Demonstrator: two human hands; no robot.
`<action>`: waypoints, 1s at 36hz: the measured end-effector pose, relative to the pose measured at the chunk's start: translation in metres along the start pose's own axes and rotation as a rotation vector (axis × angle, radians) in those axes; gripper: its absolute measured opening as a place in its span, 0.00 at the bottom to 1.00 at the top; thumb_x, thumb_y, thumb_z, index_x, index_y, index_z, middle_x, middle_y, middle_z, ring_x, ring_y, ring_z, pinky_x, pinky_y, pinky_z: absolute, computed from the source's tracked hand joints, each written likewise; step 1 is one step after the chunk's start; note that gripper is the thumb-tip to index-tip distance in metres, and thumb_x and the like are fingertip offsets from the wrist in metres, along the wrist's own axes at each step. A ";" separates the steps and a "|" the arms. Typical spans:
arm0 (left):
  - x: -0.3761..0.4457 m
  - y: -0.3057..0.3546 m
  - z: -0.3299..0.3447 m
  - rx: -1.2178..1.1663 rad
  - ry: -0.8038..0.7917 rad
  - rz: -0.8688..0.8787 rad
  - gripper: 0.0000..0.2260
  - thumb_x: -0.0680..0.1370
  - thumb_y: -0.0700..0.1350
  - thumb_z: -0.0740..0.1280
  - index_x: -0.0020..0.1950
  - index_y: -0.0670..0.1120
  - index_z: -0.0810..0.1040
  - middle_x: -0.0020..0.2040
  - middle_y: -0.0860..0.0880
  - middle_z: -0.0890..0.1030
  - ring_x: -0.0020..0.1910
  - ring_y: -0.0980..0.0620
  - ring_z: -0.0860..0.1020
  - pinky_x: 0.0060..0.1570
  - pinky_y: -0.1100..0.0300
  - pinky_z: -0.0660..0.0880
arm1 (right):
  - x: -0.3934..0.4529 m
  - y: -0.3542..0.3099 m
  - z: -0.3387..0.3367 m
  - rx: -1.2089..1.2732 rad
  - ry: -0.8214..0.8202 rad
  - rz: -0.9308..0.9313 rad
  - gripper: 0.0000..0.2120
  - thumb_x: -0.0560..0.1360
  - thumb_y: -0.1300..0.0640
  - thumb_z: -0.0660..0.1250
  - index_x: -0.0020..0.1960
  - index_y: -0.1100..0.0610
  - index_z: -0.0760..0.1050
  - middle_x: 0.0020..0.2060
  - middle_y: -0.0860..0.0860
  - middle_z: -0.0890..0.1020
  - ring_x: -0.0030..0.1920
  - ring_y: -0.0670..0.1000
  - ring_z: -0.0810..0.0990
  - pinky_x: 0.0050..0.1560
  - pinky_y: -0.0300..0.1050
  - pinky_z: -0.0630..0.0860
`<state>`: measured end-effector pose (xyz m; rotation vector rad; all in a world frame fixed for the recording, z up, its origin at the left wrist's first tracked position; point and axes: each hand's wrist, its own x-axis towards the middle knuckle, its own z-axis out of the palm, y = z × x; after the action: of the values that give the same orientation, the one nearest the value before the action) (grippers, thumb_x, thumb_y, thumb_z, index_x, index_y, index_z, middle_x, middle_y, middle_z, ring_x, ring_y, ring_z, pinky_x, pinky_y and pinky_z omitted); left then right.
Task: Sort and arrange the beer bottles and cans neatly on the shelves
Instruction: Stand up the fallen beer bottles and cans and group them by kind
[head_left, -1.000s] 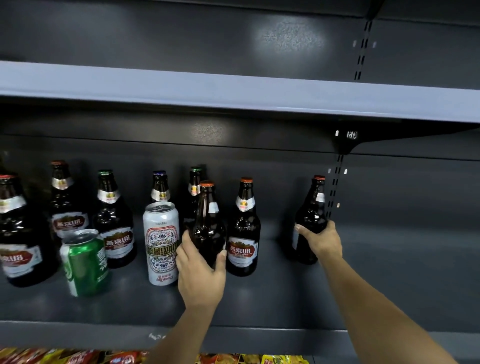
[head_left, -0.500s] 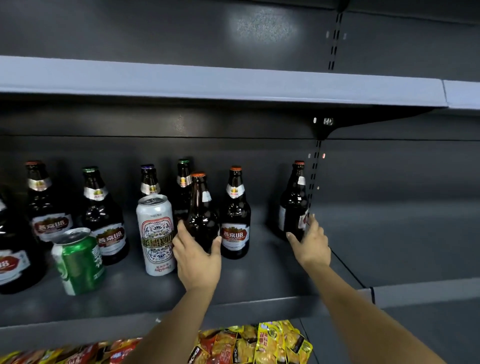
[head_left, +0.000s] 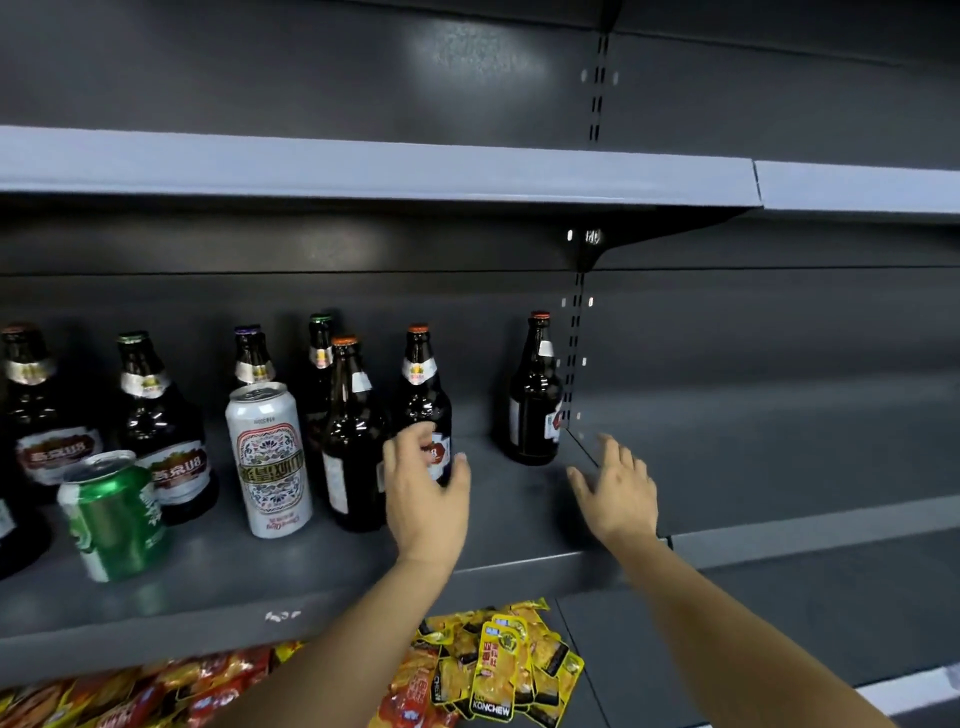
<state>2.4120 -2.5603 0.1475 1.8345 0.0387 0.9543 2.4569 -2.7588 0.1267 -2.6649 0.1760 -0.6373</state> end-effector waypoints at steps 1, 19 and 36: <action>0.000 0.002 0.008 0.015 -0.042 0.007 0.15 0.74 0.38 0.72 0.59 0.46 0.74 0.52 0.54 0.71 0.47 0.54 0.75 0.47 0.69 0.67 | 0.003 0.004 -0.002 0.001 -0.006 -0.012 0.27 0.80 0.44 0.58 0.75 0.55 0.58 0.70 0.52 0.68 0.69 0.56 0.66 0.65 0.49 0.65; 0.023 -0.001 0.097 0.064 -0.340 -0.310 0.29 0.74 0.49 0.74 0.71 0.49 0.66 0.67 0.49 0.71 0.57 0.52 0.74 0.59 0.54 0.74 | 0.086 0.009 0.008 0.437 -0.271 0.031 0.27 0.80 0.60 0.58 0.77 0.54 0.55 0.69 0.56 0.72 0.68 0.59 0.69 0.63 0.52 0.70; 0.065 0.002 0.184 -0.140 -0.392 -0.501 0.44 0.72 0.54 0.74 0.78 0.56 0.49 0.71 0.45 0.62 0.68 0.44 0.68 0.65 0.49 0.71 | 0.126 0.004 0.054 0.646 -0.520 0.017 0.23 0.73 0.65 0.65 0.66 0.54 0.65 0.57 0.54 0.77 0.59 0.56 0.77 0.62 0.56 0.75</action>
<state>2.5704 -2.6743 0.1571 1.7344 0.1758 0.2381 2.5934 -2.7707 0.1323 -2.0978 -0.1348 0.0342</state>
